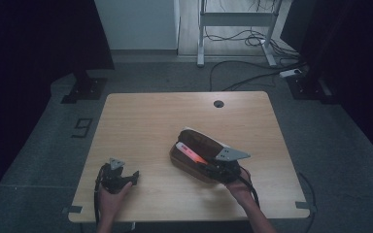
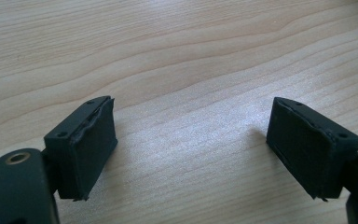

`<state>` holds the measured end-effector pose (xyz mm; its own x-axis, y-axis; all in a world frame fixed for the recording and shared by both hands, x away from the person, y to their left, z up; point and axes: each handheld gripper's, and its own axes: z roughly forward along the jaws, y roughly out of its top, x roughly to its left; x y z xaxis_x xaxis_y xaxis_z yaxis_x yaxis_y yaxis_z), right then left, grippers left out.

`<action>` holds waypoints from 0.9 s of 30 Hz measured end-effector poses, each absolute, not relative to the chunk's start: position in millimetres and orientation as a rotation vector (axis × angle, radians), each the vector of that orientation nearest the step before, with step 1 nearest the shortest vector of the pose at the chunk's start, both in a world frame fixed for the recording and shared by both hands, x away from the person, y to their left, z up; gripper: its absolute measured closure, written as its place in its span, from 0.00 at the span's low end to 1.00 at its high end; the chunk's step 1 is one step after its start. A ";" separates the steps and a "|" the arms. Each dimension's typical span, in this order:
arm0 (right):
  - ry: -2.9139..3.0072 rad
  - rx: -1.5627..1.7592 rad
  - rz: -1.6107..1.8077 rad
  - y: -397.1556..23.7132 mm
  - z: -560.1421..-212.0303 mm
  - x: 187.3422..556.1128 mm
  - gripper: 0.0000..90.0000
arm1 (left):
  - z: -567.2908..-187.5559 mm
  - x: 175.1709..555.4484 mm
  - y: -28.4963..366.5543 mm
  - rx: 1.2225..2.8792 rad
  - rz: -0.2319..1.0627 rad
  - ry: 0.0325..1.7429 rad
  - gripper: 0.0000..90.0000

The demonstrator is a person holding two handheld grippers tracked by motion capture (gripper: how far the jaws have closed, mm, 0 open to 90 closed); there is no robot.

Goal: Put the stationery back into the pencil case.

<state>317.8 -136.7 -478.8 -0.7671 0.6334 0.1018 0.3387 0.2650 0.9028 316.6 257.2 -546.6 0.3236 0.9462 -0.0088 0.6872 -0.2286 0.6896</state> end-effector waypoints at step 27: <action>2.189 0.976 1.485 -163.2 -478.4 338.1 0.73 | -546.6 316.6 257.2 1.998 0.563 1.434 0.17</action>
